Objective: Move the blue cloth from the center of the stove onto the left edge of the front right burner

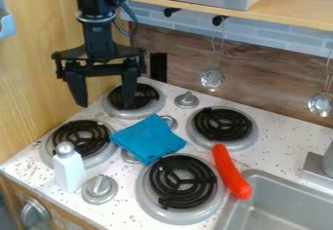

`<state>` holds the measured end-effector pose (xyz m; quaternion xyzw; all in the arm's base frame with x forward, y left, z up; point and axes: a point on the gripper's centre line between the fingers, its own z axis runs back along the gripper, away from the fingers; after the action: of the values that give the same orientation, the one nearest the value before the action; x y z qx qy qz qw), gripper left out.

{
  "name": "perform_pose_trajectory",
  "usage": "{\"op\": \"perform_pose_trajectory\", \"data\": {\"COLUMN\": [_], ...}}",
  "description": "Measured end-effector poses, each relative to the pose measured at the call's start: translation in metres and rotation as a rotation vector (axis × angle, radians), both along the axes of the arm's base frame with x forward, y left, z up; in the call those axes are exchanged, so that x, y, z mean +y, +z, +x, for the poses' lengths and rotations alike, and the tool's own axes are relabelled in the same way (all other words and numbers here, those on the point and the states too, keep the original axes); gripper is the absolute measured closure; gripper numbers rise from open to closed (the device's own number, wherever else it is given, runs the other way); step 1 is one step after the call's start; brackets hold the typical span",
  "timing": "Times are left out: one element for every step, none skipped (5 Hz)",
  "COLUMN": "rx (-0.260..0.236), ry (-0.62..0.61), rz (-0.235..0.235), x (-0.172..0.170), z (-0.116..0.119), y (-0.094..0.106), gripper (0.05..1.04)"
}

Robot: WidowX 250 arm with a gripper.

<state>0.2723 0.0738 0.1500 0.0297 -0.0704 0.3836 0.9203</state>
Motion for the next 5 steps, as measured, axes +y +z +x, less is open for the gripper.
{"op": "perform_pose_trajectory", "data": {"rx": [0.024, 0.128, 0.136, 0.107, 0.060], "ry": [-0.006, -0.083, -0.099, -0.130, -0.142], "rz": [-0.005, -0.022, 0.013, 0.072, 0.080], "x": [-0.001, 0.003, 0.021, 0.031, 0.038], "z": [0.000, 0.005, 0.009, 0.021, 0.035], "y": [-0.006, -0.032, -0.046, -0.057, -0.064], "gripper": [0.093, 0.092, 0.092, 0.092, 0.092]}}
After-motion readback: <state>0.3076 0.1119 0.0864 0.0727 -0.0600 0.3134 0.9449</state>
